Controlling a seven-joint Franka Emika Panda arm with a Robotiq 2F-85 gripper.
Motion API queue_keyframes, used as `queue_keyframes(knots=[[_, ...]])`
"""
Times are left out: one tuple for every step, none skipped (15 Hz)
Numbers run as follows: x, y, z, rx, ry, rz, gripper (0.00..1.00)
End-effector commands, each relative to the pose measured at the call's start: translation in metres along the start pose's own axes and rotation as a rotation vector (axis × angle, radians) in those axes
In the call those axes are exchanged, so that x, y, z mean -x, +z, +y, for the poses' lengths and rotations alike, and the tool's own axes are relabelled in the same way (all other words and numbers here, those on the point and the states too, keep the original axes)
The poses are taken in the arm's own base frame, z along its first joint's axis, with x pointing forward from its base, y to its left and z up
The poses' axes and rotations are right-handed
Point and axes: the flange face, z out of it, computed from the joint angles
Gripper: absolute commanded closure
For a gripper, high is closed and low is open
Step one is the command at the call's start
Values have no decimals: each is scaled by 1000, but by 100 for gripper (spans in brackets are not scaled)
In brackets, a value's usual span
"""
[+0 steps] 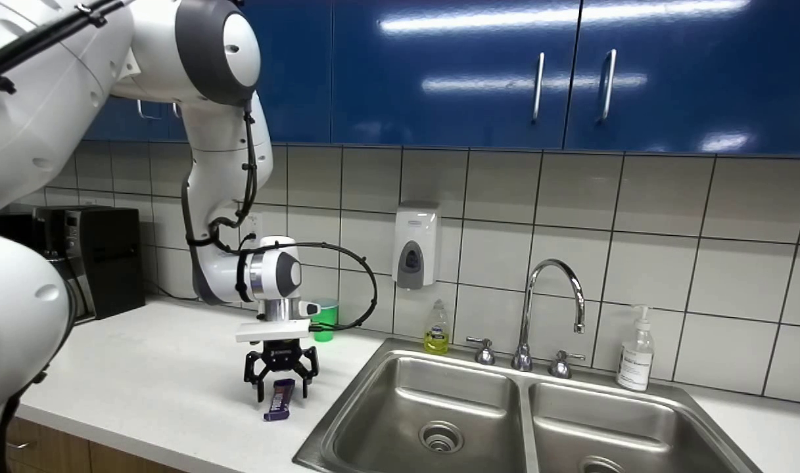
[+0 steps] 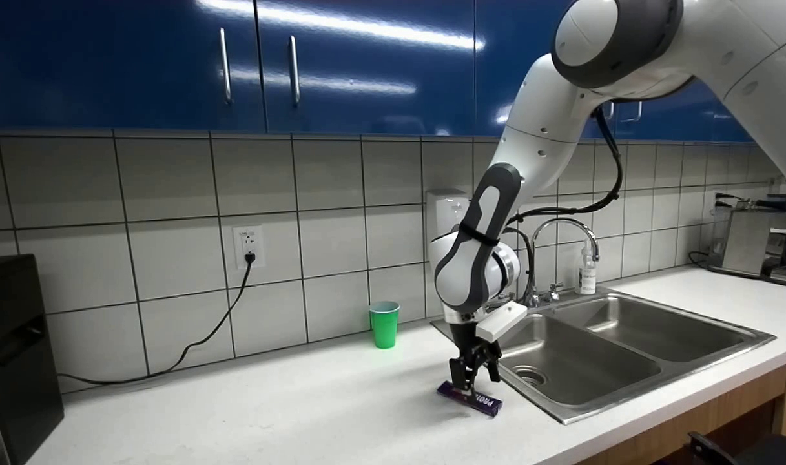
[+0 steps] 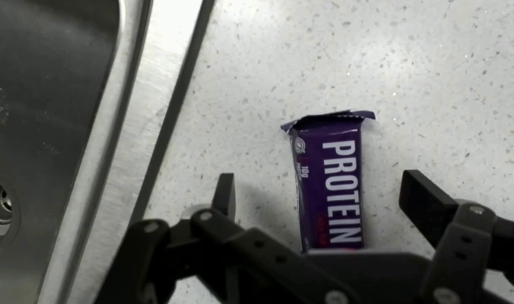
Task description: Put the chocolate bar inside the sink
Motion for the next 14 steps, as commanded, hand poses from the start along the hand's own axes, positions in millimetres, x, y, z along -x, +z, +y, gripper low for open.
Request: queue_keyframes(knots=[[-5, -1, 2, 11, 7, -6, 0], [-5, -1, 2, 10, 7, -5, 0], [-6, -1, 2, 10, 7, -5, 0], [-6, -1, 2, 10, 7, -6, 0], [-6, 0, 2, 10, 7, -6, 10], [-7, 0, 2, 10, 6, -6, 26], [-7, 1, 1, 9, 6, -7, 33], [-7, 2, 1, 9, 5, -8, 42], [-7, 3, 1, 8, 5, -10, 50], [-7, 4, 1, 5, 4, -11, 58], [-8, 5, 0, 4, 4, -12, 65], [-8, 7, 0, 2, 3, -14, 74], [-8, 9, -1, 1, 1, -16, 81], [-8, 10, -1, -1, 1, -18, 88]])
